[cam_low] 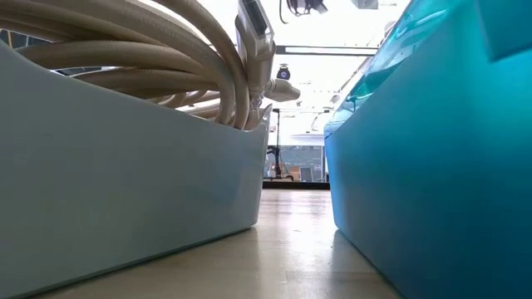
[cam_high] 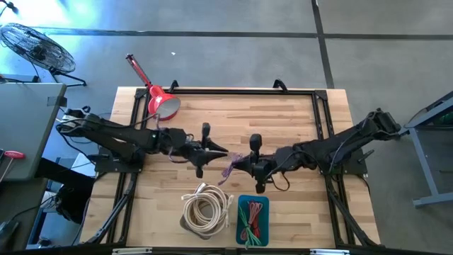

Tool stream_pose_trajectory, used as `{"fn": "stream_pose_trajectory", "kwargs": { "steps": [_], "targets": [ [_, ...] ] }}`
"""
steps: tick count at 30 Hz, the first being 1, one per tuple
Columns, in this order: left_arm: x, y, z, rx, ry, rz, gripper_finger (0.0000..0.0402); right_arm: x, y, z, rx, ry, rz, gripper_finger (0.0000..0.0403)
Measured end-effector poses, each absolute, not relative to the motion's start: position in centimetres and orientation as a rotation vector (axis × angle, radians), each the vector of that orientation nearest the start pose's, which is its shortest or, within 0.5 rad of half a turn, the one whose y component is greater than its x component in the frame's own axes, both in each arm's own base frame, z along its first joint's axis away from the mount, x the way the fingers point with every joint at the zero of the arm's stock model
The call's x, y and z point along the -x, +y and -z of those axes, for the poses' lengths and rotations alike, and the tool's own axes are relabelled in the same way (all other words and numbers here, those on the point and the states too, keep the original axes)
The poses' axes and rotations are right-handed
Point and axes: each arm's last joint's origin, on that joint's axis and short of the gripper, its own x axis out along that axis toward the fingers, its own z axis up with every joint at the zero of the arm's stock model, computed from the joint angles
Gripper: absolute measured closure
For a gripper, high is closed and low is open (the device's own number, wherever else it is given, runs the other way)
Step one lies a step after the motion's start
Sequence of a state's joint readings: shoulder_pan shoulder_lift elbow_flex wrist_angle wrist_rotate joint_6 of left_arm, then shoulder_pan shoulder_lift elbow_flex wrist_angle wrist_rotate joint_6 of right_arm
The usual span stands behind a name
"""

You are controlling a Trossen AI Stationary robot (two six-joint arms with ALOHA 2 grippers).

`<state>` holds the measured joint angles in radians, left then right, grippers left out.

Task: Pick & Place USB Port
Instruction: Put the violet USB cable into the blue bin

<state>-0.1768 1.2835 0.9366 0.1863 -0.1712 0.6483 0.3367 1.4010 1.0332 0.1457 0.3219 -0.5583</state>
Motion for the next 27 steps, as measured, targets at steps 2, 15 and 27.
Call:
{"fn": "stream_pose_trajectory", "kwargs": {
  "steps": [2, 15, 27],
  "targets": [
    [-28.0, -4.6, -32.4, -0.669, 0.124, 0.071, 0.0348, -30.2, 10.1, -31.0, 0.635, 0.21, -0.07, 0.0393],
    [-25.1, -4.6, -34.9, -0.647, 0.005, 0.238, 0.0348, -29.3, 11.8, -30.7, 0.679, 0.246, -0.014, 0.0393],
    [-25.3, -4.4, -34.8, -0.656, 0.027, 0.154, 0.039, -29.3, 11.9, -30.7, 0.663, 0.244, -0.018, 0.0393]
  ]
}}
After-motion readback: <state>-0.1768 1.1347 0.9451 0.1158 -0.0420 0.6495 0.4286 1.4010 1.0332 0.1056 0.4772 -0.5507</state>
